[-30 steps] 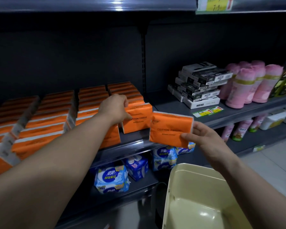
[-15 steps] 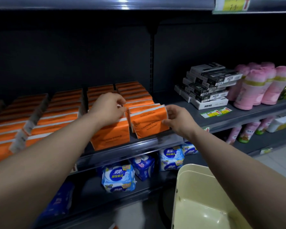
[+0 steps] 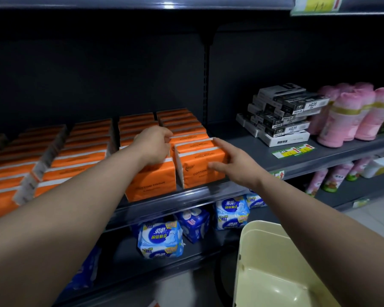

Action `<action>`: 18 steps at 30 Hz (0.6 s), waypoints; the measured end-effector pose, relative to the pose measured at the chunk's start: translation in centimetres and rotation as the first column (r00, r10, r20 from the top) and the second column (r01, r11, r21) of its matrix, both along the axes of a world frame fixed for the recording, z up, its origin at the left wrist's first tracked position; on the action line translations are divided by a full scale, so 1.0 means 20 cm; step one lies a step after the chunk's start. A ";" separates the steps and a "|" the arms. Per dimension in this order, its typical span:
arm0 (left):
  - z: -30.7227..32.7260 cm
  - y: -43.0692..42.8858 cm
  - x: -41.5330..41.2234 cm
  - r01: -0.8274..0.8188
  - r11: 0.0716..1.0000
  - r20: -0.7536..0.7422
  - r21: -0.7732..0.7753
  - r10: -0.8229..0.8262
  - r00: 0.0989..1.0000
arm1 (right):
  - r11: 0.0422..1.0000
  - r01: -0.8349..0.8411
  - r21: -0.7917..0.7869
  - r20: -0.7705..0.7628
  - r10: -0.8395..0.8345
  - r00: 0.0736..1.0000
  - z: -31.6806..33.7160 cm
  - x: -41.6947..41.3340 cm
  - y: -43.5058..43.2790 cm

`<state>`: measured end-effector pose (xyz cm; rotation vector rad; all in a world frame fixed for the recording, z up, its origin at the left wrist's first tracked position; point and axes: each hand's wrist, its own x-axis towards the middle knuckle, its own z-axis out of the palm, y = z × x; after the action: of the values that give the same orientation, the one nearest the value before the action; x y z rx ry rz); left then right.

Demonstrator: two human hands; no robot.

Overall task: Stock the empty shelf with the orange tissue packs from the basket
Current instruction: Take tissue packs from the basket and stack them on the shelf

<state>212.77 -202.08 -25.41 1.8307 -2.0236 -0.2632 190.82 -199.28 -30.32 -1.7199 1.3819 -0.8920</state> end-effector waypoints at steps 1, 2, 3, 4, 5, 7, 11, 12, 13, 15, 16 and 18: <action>-0.01 0.00 0.00 0.008 1.000 -0.008 0.004 -0.008 1.000 | 1.000 -0.001 0.005 -0.009 0.001 1.000 0.00 0.00 -0.01; -0.01 0.00 0.01 0.017 1.000 -0.013 0.004 -0.017 1.000 | 1.000 -0.001 0.012 -0.016 0.001 1.000 0.01 0.00 -0.01; -0.01 0.00 0.01 0.023 1.000 -0.017 0.002 -0.023 1.000 | 1.000 0.002 0.017 -0.022 -0.002 1.000 0.01 0.01 -0.02; -0.02 -0.01 0.01 0.027 1.000 -0.021 -0.001 -0.027 0.999 | 1.000 0.007 0.018 -0.029 -0.006 1.000 0.01 0.01 -0.03; -0.02 -0.01 0.00 0.030 1.000 -0.024 -0.002 -0.030 0.999 | 1.000 0.011 0.018 -0.034 -0.011 0.999 0.01 0.01 -0.04; -0.03 -0.02 0.00 0.033 0.999 -0.030 -0.003 -0.033 0.999 | 1.000 0.018 0.017 -0.042 -0.017 0.999 0.01 0.02 -0.05; -0.03 -0.02 0.00 0.056 0.998 -0.028 -0.016 -0.056 0.998 | 1.000 0.004 0.029 -0.061 -0.002 0.998 0.01 0.02 -0.06; -0.04 -0.02 0.00 0.065 0.998 -0.027 -0.019 -0.065 0.998 | 1.000 -0.002 0.031 -0.068 0.004 0.998 0.01 0.02 -0.05; -0.04 -0.02 0.00 0.068 0.997 -0.022 -0.018 -0.069 0.997 | 0.999 -0.008 0.034 -0.078 0.011 0.997 0.01 0.02 -0.05; -0.04 -0.01 0.00 0.079 0.997 -0.003 -0.005 -0.079 0.997 | 0.999 -0.015 0.038 -0.102 0.019 0.995 0.02 0.02 -0.04; -0.04 0.00 0.01 0.086 0.996 0.013 0.001 -0.086 0.996 | 0.999 -0.016 0.031 -0.118 0.020 0.993 0.03 0.02 -0.03; -0.03 0.03 0.01 0.076 0.997 0.051 -0.010 -0.076 0.996 | 1.000 -0.012 -0.014 -0.180 0.009 0.984 0.05 0.01 0.00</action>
<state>213.06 -201.57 -26.01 1.7722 -2.1272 -0.2280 191.10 -199.22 -29.36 -1.8554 1.4847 -0.7575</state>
